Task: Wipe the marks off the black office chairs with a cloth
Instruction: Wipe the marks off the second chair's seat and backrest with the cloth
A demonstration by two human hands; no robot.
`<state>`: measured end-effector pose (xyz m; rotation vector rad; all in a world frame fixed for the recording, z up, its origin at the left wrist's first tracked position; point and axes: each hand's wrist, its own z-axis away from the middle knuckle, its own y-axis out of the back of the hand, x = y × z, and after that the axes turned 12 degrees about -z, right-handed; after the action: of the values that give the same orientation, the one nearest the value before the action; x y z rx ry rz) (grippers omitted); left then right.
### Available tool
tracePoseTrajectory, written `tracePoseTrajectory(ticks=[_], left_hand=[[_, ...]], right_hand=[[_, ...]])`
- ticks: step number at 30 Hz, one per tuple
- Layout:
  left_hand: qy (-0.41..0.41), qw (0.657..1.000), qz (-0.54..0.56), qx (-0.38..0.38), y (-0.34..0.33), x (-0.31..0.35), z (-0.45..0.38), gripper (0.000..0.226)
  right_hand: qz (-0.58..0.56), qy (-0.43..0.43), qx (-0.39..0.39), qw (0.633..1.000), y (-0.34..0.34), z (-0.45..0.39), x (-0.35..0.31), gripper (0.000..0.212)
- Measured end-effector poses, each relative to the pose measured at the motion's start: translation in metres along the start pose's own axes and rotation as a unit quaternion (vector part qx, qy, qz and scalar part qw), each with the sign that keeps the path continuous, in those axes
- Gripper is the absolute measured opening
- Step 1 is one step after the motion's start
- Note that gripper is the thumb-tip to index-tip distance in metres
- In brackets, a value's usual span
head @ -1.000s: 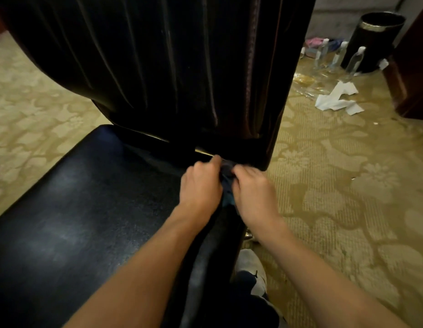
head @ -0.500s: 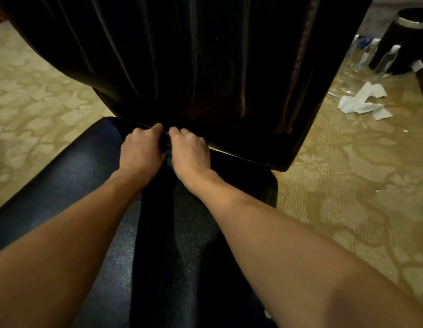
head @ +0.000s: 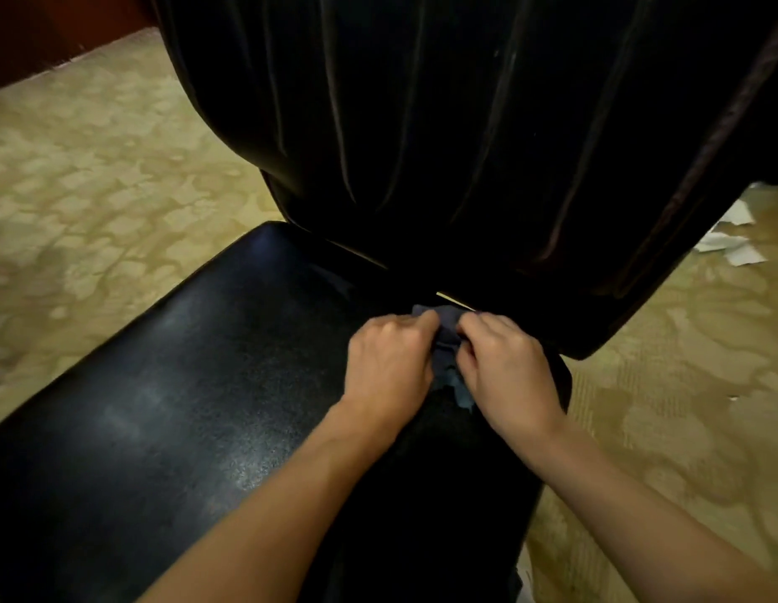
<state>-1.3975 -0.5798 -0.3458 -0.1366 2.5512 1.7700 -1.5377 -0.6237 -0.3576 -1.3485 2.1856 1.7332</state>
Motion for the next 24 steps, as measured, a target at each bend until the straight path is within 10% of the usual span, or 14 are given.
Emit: tracePoseTrajectory(ticks=[13,24], left_hand=[[0.161,0.979,-0.115,-0.050,-0.027,-0.200,-0.055,0.025],[0.046,0.996,0.039,-0.060,-0.030,-0.074,-0.084,0.019]], right_hand=[[0.013,0.086,-0.070,0.994,-0.141,-0.160,-0.112,0.030],[0.032,-0.040,-0.045,0.998,-0.055,-0.097,-0.028,0.024]])
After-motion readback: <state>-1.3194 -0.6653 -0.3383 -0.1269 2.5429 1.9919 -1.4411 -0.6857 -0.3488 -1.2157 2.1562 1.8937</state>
